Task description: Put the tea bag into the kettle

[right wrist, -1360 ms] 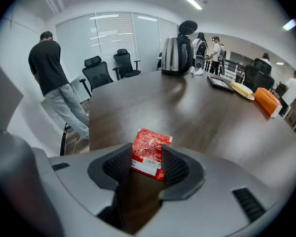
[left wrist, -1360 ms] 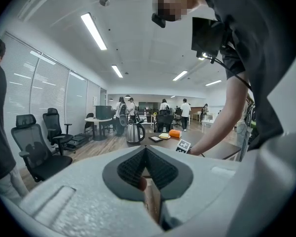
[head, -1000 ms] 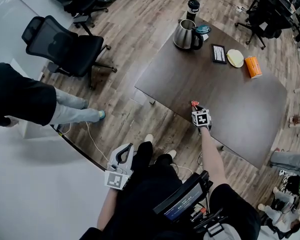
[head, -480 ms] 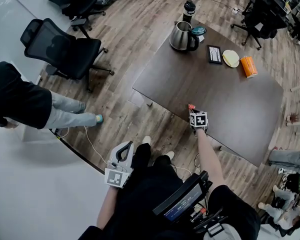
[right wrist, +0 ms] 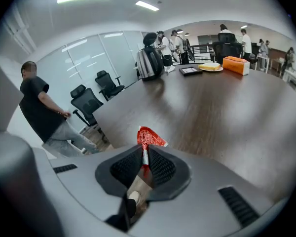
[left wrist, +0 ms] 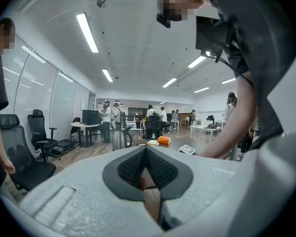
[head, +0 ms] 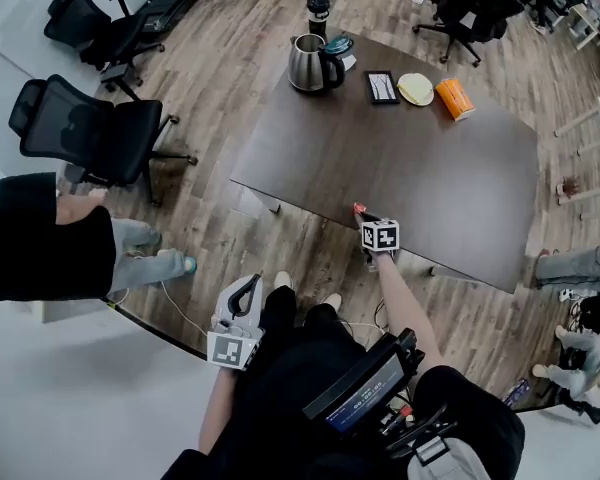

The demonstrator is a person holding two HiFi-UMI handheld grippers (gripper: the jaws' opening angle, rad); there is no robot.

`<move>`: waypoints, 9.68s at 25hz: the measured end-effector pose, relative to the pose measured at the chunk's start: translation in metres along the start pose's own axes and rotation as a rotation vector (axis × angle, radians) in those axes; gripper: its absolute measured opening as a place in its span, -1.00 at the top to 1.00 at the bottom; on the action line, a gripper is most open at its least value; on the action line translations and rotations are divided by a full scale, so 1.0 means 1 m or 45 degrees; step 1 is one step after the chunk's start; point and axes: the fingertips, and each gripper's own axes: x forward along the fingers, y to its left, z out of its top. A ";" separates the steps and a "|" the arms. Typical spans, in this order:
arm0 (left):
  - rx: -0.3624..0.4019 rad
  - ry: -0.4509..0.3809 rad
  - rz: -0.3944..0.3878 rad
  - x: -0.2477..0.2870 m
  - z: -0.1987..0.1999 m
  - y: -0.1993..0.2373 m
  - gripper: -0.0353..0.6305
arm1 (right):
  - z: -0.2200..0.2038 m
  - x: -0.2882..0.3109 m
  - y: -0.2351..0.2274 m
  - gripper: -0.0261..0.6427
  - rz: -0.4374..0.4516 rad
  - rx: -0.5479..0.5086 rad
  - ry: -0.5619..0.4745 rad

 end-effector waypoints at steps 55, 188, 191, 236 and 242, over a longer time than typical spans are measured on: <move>0.002 -0.078 -0.292 0.035 0.004 -0.038 0.88 | 0.192 -0.414 0.232 0.81 2.071 0.854 -1.423; -0.022 -0.110 -0.428 0.341 0.045 0.271 0.88 | 0.566 0.093 0.101 0.81 -0.182 -0.985 -0.408; -0.031 -0.094 -0.406 0.344 0.045 0.273 0.88 | 0.570 0.097 0.094 0.81 -0.202 -1.079 -0.352; 0.002 0.004 -0.328 0.330 0.013 0.292 0.88 | 0.580 0.147 0.075 0.81 -0.197 -1.664 0.094; -0.004 0.017 -0.325 0.328 0.007 0.289 0.88 | 0.567 0.156 0.083 0.81 -0.167 -1.898 0.253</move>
